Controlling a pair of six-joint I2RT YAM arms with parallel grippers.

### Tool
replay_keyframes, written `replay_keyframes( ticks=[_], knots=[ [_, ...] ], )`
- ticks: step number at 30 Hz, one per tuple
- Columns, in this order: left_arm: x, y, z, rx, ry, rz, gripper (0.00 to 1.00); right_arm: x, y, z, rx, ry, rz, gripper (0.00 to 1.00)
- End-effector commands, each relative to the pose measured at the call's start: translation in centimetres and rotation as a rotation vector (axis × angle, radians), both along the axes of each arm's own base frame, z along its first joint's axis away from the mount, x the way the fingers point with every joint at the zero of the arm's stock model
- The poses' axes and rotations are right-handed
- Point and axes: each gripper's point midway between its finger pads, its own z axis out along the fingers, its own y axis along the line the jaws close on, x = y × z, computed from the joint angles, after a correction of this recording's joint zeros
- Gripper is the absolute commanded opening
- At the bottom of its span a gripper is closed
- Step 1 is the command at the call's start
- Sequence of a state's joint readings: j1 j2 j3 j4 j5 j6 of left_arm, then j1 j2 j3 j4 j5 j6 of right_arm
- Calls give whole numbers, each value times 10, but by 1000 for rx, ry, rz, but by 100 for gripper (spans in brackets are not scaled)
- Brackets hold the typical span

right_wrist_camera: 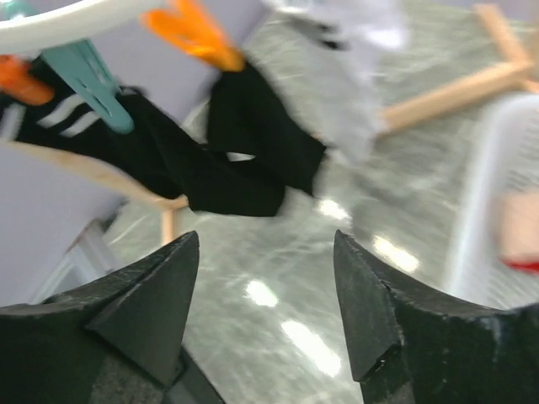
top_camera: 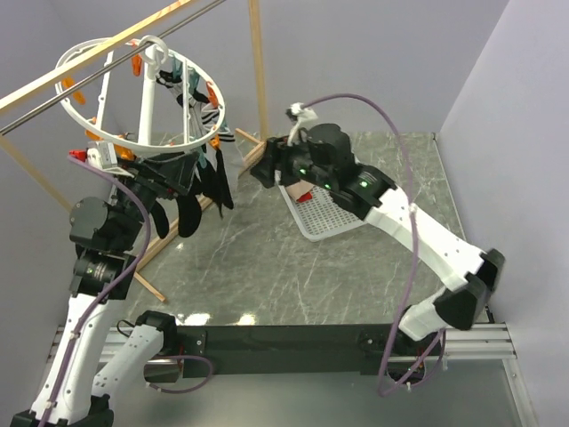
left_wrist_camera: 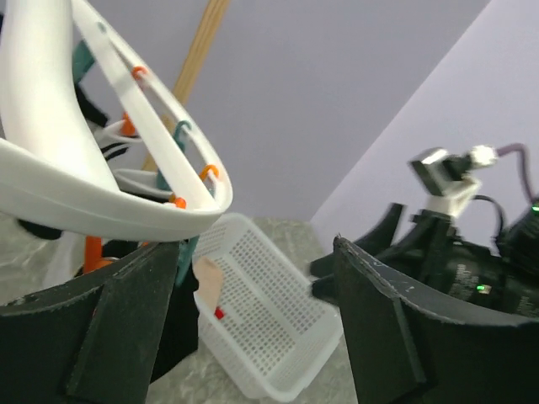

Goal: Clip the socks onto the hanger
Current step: Clamp the sock onto the hanger, then reset both arms

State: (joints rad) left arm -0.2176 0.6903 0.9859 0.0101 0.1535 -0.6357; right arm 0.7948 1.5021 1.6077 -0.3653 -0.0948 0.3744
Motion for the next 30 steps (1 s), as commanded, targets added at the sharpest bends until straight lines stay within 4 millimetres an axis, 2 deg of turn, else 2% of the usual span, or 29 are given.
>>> replay_keyframes(
  ticks=[1, 2, 7, 12, 15, 16, 19, 23, 30],
  knots=[
    [-13, 13, -7, 76, 84, 62, 79, 4, -58, 28, 7, -80, -209, 74],
    [-17, 16, -8, 80, 93, 70, 83, 3, -67, 27, 4, -79, -240, 75],
    [-43, 26, -23, 89, 150, 94, 88, -5, -123, 26, 43, -100, -454, 82],
    [-52, 38, -43, 65, 233, 149, 89, -26, -156, 29, 70, -146, -509, 88],
    [-57, 50, -60, 18, 283, 206, 89, -35, -167, 21, 67, -126, -518, 90],
    [-65, 52, -60, 4, 268, 211, 89, -38, -168, 18, 62, -117, -514, 90],
    [-70, 59, -76, -22, 294, 243, 89, -48, -171, -3, 35, -86, -491, 89],
    [-69, 65, -111, -59, 414, 285, 88, -57, -176, -38, 41, -51, -489, 89],
    [-75, 64, -124, -87, 393, 272, 89, -66, -176, -71, 72, -14, -476, 89]
  ],
)
